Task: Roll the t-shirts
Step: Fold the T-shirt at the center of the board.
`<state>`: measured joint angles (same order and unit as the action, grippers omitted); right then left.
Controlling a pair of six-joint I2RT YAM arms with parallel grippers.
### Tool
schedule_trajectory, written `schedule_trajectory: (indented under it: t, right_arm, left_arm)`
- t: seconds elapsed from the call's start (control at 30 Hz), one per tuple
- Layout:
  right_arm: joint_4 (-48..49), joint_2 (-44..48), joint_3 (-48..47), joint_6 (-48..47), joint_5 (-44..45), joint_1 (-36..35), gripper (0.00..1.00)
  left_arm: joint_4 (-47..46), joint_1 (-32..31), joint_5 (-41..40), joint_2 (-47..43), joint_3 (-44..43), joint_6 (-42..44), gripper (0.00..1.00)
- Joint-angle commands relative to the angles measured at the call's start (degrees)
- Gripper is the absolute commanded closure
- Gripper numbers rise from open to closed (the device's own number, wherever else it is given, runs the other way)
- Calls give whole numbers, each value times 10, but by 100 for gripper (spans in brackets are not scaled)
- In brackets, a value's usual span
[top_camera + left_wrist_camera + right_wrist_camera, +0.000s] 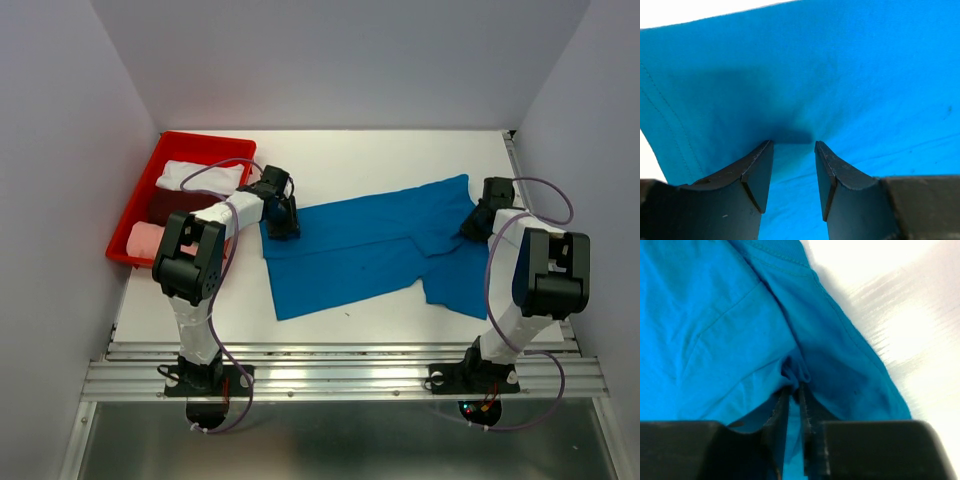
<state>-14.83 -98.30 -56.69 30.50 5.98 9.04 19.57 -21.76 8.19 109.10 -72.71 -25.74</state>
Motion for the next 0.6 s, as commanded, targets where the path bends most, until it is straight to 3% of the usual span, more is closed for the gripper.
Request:
schedule_trajectory:
  t: [0.0,0.07,0.57]
  right_arm:
    - [28,6,-15,-4,10,4,93]
    - [26,19,-11,-2,16,4,99]
    - [-59,162,83,8,45,4,99]
  left_arm:
    - [10,-3,1,-31,3,9,50]
    - [10,-4,1,-31,4,9,50]
    - [6,-3,3,-23,5,13,50]
